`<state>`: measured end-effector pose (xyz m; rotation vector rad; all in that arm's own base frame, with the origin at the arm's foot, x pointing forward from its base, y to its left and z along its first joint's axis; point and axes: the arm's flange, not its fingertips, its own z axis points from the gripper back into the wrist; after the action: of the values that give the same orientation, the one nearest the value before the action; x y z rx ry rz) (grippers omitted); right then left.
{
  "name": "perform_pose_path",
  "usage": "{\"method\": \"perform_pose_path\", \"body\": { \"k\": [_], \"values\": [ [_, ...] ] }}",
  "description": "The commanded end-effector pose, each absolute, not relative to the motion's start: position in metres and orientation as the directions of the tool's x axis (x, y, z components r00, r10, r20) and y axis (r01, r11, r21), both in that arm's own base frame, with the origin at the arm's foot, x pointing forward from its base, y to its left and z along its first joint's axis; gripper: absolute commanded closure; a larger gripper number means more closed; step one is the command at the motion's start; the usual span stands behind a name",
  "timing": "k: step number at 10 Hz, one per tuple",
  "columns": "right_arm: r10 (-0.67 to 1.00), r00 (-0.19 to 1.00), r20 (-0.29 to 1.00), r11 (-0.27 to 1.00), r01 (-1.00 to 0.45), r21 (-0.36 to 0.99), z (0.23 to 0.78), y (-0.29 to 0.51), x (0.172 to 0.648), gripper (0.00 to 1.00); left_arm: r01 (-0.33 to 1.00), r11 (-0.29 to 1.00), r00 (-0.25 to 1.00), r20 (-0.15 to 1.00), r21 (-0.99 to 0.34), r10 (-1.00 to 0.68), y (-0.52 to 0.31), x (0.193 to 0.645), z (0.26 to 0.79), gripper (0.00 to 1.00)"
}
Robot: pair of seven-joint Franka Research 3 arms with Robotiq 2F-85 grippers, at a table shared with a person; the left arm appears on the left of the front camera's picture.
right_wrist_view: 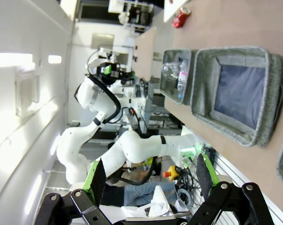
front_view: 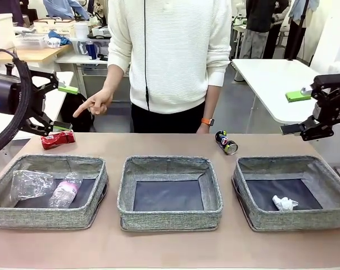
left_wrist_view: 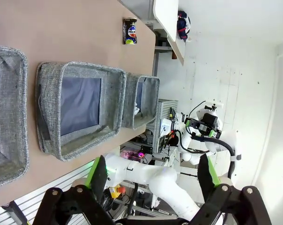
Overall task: Sort the waste into the appropriate baskets.
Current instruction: Pick up the waste item pointed out by the person.
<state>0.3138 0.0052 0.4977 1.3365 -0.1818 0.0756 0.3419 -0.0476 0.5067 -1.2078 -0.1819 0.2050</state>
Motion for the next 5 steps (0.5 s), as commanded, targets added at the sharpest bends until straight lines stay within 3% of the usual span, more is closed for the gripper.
{"method": "perform_pose_path", "body": {
  "k": [1,5],
  "values": [
    [-0.054,0.981,0.188,0.213,-0.173,0.962,0.4992,0.0062,0.3145,0.0,-0.036,0.32,0.968,0.047,-0.947,0.247,-0.0476,0.3431,0.5068,0.0],
    [-0.054,0.981,0.188,0.213,-0.173,0.962,0.4992,0.0062,0.3145,0.0,-0.036,0.32,0.968,0.047,-0.947,0.247,-0.0476,0.3431,0.5068,0.0]
  ]
}}
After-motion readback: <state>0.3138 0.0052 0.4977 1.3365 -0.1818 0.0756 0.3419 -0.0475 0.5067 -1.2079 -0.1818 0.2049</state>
